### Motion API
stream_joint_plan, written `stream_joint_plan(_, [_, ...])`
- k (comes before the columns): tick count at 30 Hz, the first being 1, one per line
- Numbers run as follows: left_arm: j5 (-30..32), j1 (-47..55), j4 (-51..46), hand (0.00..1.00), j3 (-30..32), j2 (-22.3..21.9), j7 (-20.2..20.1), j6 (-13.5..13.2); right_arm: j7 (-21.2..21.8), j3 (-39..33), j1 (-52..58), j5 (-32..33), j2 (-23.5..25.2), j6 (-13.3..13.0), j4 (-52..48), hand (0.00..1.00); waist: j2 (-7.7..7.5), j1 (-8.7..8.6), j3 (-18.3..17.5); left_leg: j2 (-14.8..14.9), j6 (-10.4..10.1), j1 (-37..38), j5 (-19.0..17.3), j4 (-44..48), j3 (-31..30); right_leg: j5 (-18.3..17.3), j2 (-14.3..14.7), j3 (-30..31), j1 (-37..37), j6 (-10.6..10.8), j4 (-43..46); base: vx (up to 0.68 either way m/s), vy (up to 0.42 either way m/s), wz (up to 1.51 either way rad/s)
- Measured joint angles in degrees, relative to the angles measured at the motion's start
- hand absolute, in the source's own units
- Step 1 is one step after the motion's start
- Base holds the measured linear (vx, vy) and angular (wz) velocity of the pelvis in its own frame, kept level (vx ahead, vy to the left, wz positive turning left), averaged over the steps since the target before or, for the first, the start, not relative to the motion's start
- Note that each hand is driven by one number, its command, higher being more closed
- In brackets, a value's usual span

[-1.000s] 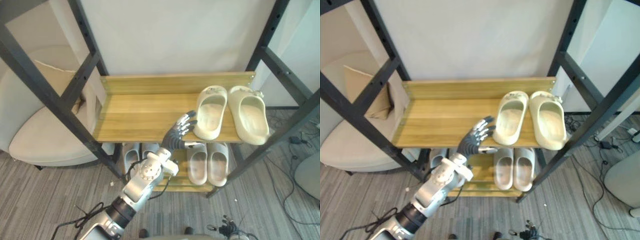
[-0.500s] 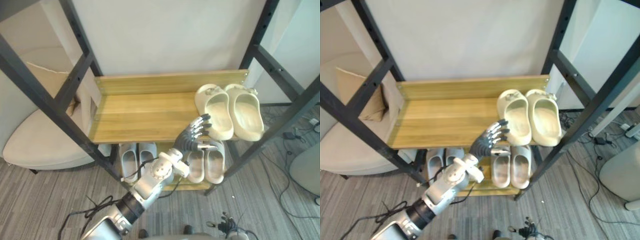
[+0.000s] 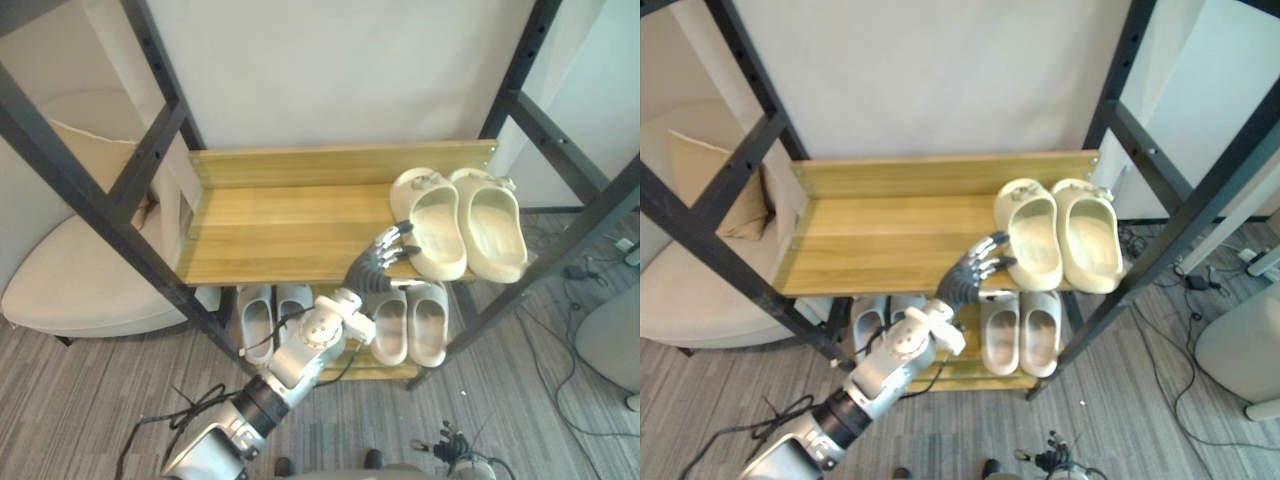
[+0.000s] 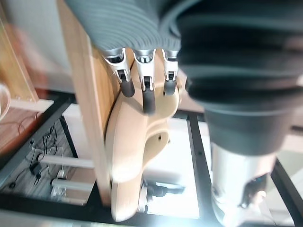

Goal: Organize the slippers on the shoe rack

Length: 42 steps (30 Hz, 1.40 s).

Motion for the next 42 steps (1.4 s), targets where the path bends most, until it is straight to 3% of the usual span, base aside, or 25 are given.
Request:
stream_joint_plan(3, [-2.94,0.69,-8.44,0.00,1.27,2.59,0.01,-0.06,0.05,0.00,0.23,-0.02,-0.09,0.01,0.05,0.00,0.01,0.36,-0.01,0.08,0.02,-0.03,0.01,0.01,-0.73,-0.22,-0.33,-0.61,0.39,0.24,0.01,0.01,0.003,0.12])
stream_joint_plan(7, [-7.59,3.17,-17.81,0.00,0.93,2.36,-1.39,-0.49,0.61,0.10,0.43,-0.05,-0.56,0.01,0.41,0.00,0.08,2.05,-0.05,-0.33,0.03,-0.10,0.00,0.02,-1.37,-0.52,-0.78,-0.81,0.76,0.58,0.03,0.01,0.017,0.11])
stream_joint_plan(13, [-12.05,10.81,-24.24,0.00,-0.36,2.85,-4.37,-0.35,1.27,1.40,0.35,-0.50,-1.59,-0.01,1.18,0.00,0.64,3.09,-0.41,-0.80,0.15,-0.10,-0.07,0.02,-2.19,-1.15,-1.13,-1.21,1.01,0.80,0.42,0.00,0.006,0.07])
stream_joint_plan(22, [-13.46,29.85,-28.72,0.00,1.66,8.07,-9.77,0.56,2.79,2.18,0.24,-1.34,-2.41,-0.07,2.66,0.00,1.44,4.17,-1.11,-0.79,0.25,0.93,-0.16,0.00,-2.53,-2.74,-0.94,-1.59,1.02,0.50,2.96,0.00,0.000,0.01])
stream_joint_plan(32, [-10.86,44.71,-12.06,0.00,8.73,8.89,-13.92,2.52,3.29,2.19,0.03,-2.96,-2.58,-0.01,4.55,0.00,0.78,6.33,-2.68,-0.84,0.26,0.84,-0.14,-0.01,-3.87,-3.40,-0.96,-2.79,1.07,0.66,3.06,-0.02,-0.001,0.05])
stream_joint_plan(42, [4.89,42.20,12.89,0.00,19.64,4.77,-12.66,1.94,3.36,2.65,-1.44,-2.96,-1.10,-0.01,4.54,0.00,-1.28,6.61,-2.91,-1.16,0.25,0.88,-0.10,-0.01,-5.88,-3.68,-1.14,-4.84,2.24,0.81,2.82,0.01,0.003,0.10])
